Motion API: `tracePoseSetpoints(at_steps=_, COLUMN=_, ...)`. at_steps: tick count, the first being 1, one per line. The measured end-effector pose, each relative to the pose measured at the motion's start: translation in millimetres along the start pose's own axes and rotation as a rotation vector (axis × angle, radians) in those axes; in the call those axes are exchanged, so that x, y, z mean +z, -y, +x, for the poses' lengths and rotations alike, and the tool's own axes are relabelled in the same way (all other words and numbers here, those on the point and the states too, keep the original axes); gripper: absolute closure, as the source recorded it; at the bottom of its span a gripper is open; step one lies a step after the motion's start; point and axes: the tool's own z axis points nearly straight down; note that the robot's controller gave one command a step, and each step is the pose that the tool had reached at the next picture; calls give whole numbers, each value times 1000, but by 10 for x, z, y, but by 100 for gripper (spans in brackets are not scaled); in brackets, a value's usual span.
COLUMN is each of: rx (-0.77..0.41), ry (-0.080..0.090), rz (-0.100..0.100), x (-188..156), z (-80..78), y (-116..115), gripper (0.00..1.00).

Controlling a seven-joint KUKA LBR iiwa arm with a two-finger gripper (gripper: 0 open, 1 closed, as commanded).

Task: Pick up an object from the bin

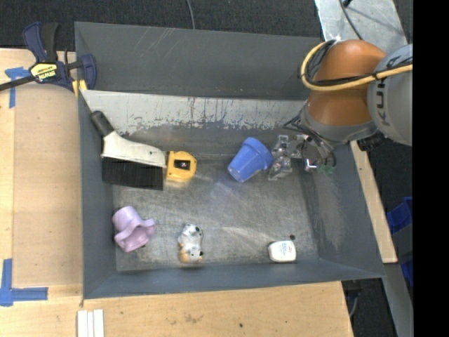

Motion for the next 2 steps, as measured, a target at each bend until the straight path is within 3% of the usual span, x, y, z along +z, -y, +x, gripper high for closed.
tracePoseSetpoints(at_steps=2, rx=-30, ry=0, rz=0, x=0, z=22, y=24, gripper=100)
